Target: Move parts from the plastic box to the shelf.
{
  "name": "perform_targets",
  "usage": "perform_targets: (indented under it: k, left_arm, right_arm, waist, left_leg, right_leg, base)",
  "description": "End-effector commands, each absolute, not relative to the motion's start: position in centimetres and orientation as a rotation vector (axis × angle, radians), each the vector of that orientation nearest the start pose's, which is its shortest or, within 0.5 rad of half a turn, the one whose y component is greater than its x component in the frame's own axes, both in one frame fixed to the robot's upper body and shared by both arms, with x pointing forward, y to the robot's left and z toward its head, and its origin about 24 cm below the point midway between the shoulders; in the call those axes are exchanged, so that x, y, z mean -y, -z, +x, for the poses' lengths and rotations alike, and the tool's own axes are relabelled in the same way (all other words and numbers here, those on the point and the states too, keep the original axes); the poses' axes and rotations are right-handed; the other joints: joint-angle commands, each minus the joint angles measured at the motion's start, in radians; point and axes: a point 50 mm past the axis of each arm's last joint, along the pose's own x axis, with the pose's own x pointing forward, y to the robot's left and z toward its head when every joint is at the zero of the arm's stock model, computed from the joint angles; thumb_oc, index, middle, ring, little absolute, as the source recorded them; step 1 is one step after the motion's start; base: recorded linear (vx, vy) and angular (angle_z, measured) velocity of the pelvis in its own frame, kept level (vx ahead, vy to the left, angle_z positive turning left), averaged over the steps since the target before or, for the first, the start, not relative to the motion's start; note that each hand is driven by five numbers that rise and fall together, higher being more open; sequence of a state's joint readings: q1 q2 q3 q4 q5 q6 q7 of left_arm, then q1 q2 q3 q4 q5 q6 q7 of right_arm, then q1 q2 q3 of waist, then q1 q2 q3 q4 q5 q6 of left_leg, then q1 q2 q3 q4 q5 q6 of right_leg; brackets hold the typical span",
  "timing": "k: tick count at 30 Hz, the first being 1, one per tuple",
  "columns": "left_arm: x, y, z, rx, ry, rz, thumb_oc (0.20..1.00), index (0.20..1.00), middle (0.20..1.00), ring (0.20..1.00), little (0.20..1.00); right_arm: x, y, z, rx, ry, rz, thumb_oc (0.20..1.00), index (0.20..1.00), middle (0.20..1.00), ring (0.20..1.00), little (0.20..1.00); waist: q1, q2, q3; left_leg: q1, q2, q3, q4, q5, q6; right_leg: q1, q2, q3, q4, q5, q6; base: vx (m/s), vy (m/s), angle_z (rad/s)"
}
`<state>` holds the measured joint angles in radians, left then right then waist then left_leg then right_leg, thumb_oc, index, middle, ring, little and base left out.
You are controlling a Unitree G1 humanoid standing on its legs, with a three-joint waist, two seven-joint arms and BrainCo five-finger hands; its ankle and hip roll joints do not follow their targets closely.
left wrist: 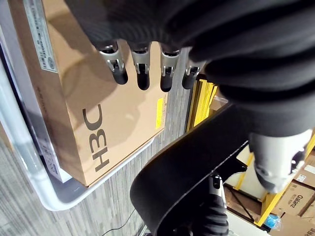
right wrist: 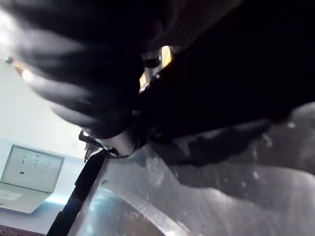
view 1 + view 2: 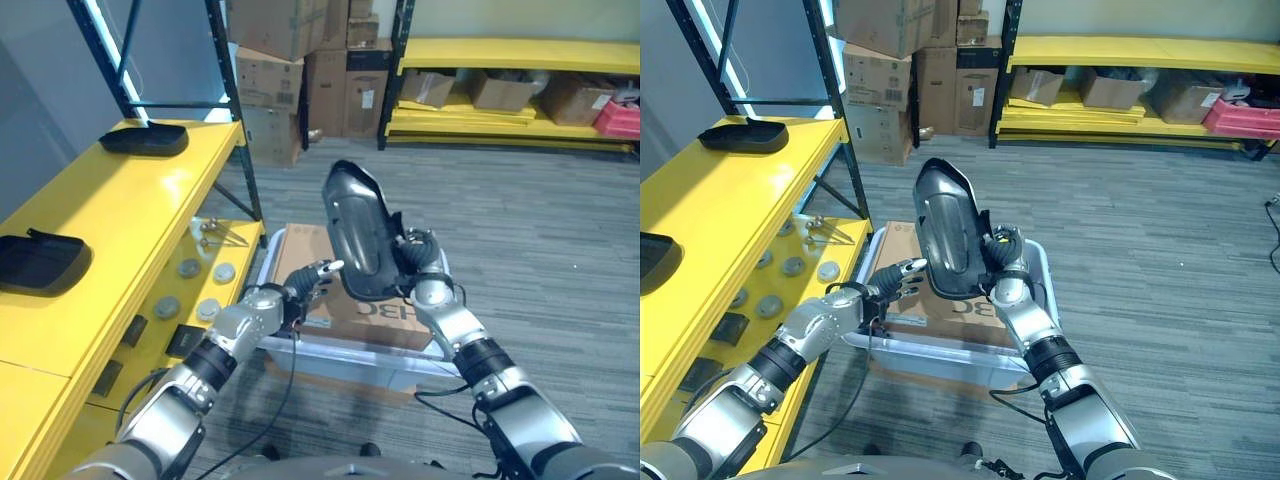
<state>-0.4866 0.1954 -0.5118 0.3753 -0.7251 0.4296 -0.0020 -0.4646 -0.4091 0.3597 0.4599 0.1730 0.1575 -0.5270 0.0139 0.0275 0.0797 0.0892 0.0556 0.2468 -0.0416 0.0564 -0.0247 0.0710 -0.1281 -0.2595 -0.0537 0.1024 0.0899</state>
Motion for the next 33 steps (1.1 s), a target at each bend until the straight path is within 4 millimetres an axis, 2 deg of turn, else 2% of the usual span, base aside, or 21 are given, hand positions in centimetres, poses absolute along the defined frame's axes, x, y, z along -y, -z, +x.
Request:
perform_targets:
  k: [1, 7, 10, 12, 16, 17, 21, 24, 33]
  left_arm:
    - [-3.3, -4.6, 31.2, -0.471, 0.623, -0.214, 1.0, 1.0, 1.0, 1.0, 1.0]
    - [-2.5, -5.0, 31.0, -0.457, 0.651, -0.196, 1.0, 1.0, 1.0, 1.0, 1.0]
    - [-2.1, -5.0, 30.8, -0.463, 0.659, -0.215, 1.0, 1.0, 1.0, 1.0, 1.0]
    - [-1.5, -5.1, 30.5, -0.469, 0.676, -0.238, 1.0, 1.0, 1.0, 1.0, 1.0]
    - [-1.0, -5.1, 30.2, -0.472, 0.689, -0.244, 1.0, 1.0, 1.0, 1.0, 1.0]
    - [-0.7, -4.9, 30.1, -0.475, 0.692, -0.239, 1.0, 1.0, 1.0, 1.0, 1.0]
    - [-0.5, -4.8, 29.9, -0.472, 0.703, -0.223, 1.0, 1.0, 1.0, 1.0, 1.0]
    - [-0.5, -5.0, 30.0, -0.436, 0.684, -0.206, 0.2, 0.2, 0.2, 0.2, 0.2]
    - [-1.3, -6.3, 30.5, -0.325, 0.645, -0.187, 0.2, 0.2, 0.2, 0.2, 0.2]
  right_arm:
    - [17.8, -8.4, 34.9, -0.012, 0.259, -0.413, 0.2, 0.2, 0.2, 0.2, 0.2]
    - [16.3, -7.3, 34.7, -0.045, 0.189, -0.388, 0.2, 0.2, 0.2, 0.2, 0.2]
    - [15.7, -7.2, 34.7, -0.049, 0.166, -0.386, 0.2, 0.2, 0.2, 0.2, 0.2]
    - [14.4, -7.1, 34.6, -0.05, 0.122, -0.389, 0.2, 0.2, 0.2, 0.2, 0.2]
    - [13.3, -7.3, 34.7, -0.042, 0.088, -0.401, 0.2, 0.2, 0.2, 0.2, 0.2]
    - [12.6, -7.4, 34.7, -0.04, 0.066, -0.41, 0.2, 0.2, 0.2, 0.2, 0.2]
    - [11.9, -7.4, 34.7, -0.046, 0.049, -0.409, 0.2, 0.2, 0.2, 0.2, 0.2]
    - [11.5, -7.4, 34.6, -0.048, 0.041, -0.41, 0.2, 0.2, 0.2, 0.2, 0.2]
    - [11.6, -7.1, 34.3, -0.077, 0.05, -0.395, 0.2, 0.2, 0.2, 0.2, 0.2]
  waist:
    - [0.033, -0.017, -0.049]
    - [0.036, -0.015, -0.05]
    - [0.036, -0.015, -0.05]
    - [0.036, -0.014, -0.048]
    - [0.037, -0.014, -0.046]
    - [0.039, -0.014, -0.045]
    - [0.042, -0.015, -0.044]
    - [0.041, -0.016, -0.042]
    - [0.047, -0.013, -0.033]
  left_leg:
    - [-0.028, 0.053, -0.042, 0.05, -0.041, -0.031]
    - [-0.027, 0.05, -0.049, 0.052, -0.042, -0.03]
    - [-0.025, 0.049, -0.051, 0.051, -0.043, -0.029]
    - [-0.024, 0.05, -0.054, 0.054, -0.044, -0.029]
    - [-0.022, 0.049, -0.057, 0.053, -0.044, -0.029]
    - [-0.021, 0.048, -0.06, 0.053, -0.045, -0.029]
    - [-0.021, 0.047, -0.066, 0.056, -0.047, -0.029]
    - [-0.019, 0.045, -0.068, 0.056, -0.048, -0.028]
    - [-0.01, 0.044, -0.075, 0.05, -0.045, -0.028]
  right_leg:
    - [0.01, -0.078, -0.025, 0.057, -0.059, 0.096]
    - [0.013, -0.076, -0.027, 0.06, -0.062, 0.093]
    - [0.014, -0.075, -0.027, 0.061, -0.064, 0.093]
    - [0.016, -0.075, -0.027, 0.064, -0.066, 0.091]
    - [0.017, -0.074, -0.028, 0.065, -0.068, 0.09]
    - [0.018, -0.073, -0.029, 0.068, -0.07, 0.09]
    - [0.021, -0.073, -0.03, 0.07, -0.075, 0.089]
    - [0.022, -0.072, -0.028, 0.072, -0.077, 0.088]
    - [0.029, -0.07, -0.032, 0.074, -0.078, 0.086]
  base:
    - [0.0, 0.0, 0.0]
    - [0.0, 0.0, 0.0]
    - [0.0, 0.0, 0.0]
    - [0.0, 0.0, 0.0]
    - [0.0, 0.0, 0.0]
    - [0.0, 0.0, 0.0]
    - [0.0, 0.0, 0.0]
    - [0.0, 0.0, 0.0]
    - [0.0, 0.0, 0.0]
